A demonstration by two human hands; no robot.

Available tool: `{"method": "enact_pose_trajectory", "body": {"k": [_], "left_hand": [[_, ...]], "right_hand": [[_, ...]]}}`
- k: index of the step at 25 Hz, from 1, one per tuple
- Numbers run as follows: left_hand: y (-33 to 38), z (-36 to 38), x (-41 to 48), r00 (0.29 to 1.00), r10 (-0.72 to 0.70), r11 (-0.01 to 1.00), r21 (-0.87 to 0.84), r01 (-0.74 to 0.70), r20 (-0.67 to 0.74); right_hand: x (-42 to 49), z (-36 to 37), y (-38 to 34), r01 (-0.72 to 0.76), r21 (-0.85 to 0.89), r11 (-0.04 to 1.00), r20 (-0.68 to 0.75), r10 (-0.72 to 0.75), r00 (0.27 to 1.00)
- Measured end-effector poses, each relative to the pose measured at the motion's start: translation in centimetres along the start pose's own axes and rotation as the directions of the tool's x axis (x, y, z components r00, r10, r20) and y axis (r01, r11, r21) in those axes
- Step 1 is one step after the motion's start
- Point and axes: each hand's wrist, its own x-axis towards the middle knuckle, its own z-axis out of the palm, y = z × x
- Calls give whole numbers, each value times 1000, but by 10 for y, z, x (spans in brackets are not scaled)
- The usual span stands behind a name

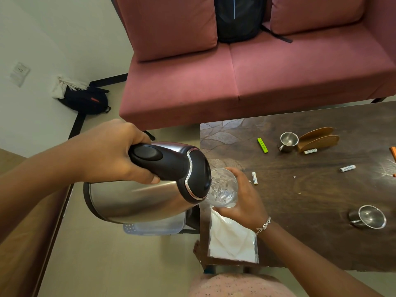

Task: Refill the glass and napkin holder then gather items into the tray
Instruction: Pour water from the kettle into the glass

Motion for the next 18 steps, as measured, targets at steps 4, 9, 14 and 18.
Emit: {"method": "enact_pose_trajectory", "body": {"k": [4,9,14,18], "left_hand": [[-1,0,1,1000,4,1000,25,-5,15],[-1,0,4,1000,6,999,45,-7,16],[-1,-1,7,999,-3,998,60,0,46],[0,-1,9,999,-7,998,66,4,52]], "right_hand": [[0,1,2,-5,-12,1000,5,5,1000],[1,2,4,-7,13,1000,16,6,1000],[1,5,6,-8,2,1000,15,8,1000],[2,6,8,-11,10,1000,12,10,1000]]}}
